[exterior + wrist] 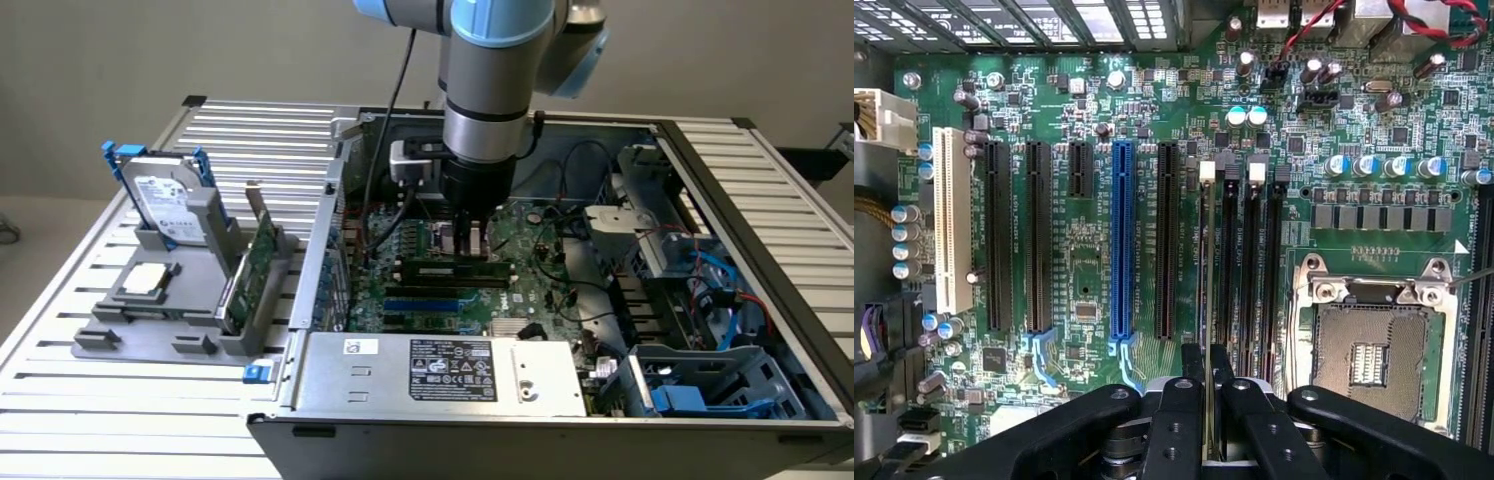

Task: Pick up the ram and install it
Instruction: 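Insert the ram into the slot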

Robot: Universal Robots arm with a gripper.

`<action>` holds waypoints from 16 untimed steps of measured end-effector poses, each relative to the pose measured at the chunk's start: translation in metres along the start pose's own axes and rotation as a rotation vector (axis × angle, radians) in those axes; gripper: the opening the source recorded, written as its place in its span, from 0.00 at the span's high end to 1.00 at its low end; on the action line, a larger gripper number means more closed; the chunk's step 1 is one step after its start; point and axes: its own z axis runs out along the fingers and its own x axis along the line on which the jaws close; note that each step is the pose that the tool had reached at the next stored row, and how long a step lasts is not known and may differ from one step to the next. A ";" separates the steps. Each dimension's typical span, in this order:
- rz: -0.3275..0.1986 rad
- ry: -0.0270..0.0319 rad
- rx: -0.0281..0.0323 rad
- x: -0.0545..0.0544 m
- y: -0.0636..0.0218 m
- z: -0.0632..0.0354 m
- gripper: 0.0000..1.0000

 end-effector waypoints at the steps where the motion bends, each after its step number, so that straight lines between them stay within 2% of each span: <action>1: -0.002 0.0001 0.0000 0.000 0.0000 0.0000 0.86; 16: -0.007 0.0000 -0.0016 0.000 -0.0002 0.0008 0.86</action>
